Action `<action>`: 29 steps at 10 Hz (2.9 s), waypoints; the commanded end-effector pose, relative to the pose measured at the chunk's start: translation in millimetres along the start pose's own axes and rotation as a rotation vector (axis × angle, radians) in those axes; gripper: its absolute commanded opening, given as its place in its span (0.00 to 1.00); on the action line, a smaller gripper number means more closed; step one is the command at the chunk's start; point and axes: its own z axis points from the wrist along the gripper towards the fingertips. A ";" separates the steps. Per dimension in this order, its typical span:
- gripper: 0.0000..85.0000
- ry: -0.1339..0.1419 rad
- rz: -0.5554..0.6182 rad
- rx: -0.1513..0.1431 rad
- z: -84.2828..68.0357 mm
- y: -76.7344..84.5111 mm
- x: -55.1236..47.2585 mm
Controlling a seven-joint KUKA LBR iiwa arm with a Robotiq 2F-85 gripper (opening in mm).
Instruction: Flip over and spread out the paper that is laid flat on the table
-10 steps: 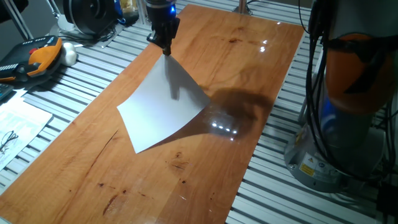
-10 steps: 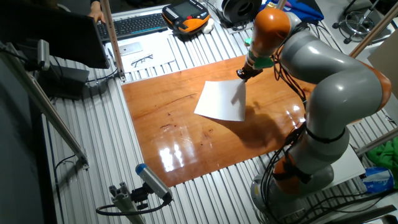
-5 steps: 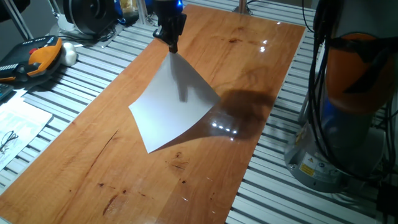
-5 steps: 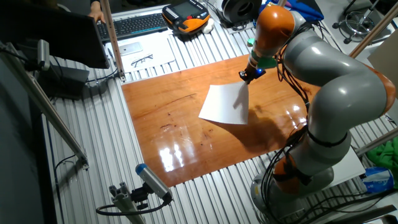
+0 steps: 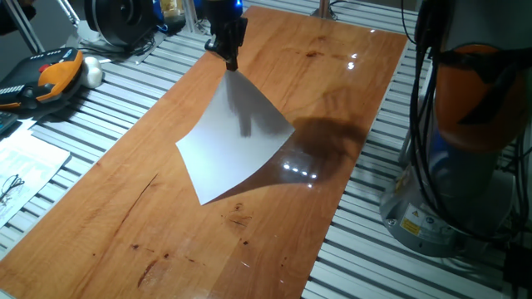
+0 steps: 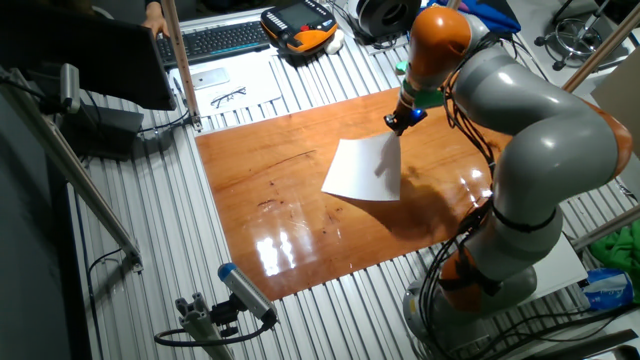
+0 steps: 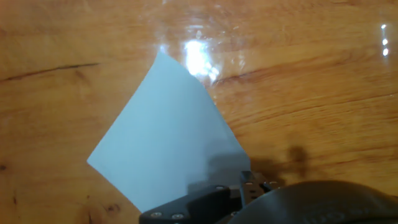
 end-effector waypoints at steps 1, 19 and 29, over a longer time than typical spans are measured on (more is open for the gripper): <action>0.00 -0.007 0.008 0.020 -0.1 0.0 -0.1; 0.00 0.079 0.109 0.039 -79.6 -21.8 0.1; 0.00 0.018 0.266 0.155 -131.6 -87.0 21.2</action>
